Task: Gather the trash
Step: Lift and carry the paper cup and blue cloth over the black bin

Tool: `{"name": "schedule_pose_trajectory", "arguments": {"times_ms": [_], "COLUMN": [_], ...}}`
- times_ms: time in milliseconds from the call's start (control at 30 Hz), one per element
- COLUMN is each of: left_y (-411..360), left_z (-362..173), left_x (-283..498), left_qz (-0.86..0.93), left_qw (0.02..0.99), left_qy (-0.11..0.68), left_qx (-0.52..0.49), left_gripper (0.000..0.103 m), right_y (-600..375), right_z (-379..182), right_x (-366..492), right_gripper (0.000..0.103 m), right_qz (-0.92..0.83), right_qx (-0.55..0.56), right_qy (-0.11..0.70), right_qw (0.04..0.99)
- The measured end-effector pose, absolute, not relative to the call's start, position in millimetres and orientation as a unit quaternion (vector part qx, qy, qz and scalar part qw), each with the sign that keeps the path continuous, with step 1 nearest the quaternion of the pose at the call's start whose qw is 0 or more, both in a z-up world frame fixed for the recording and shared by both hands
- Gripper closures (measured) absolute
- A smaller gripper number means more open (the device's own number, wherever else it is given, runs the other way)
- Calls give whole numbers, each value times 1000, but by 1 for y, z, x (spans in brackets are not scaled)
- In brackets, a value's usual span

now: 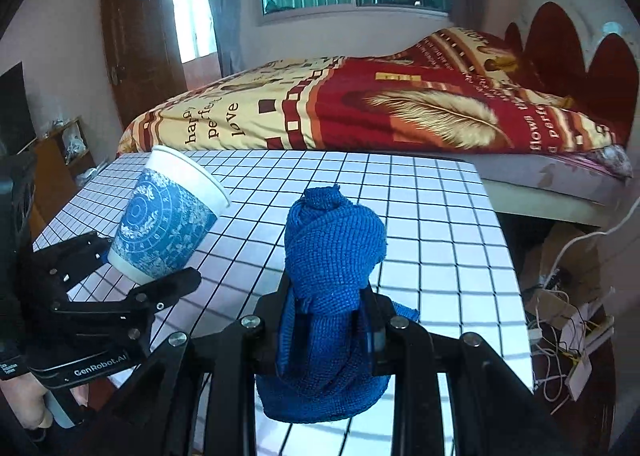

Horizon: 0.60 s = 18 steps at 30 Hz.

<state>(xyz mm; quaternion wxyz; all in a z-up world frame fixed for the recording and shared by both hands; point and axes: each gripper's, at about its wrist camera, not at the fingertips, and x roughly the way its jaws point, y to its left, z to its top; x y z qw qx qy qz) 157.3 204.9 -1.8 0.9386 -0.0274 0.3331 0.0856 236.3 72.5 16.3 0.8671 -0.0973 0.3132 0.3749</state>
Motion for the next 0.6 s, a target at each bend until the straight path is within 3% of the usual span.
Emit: {"name": "schedule_pose_trajectory", "arguments": {"times_ms": [600], "left_y": [123], "left_z": [2], "left_x": [127], "left_qz": [17], "left_qw": [947], "left_qy": [320], "left_qx": [3], "left_gripper": [47], "right_y": [-30], "right_z": [39], "right_x": [169], "right_gripper": [74], "right_qz": [309], "right_qx": [-87], "right_qy": [268], "right_qw": [908]}}
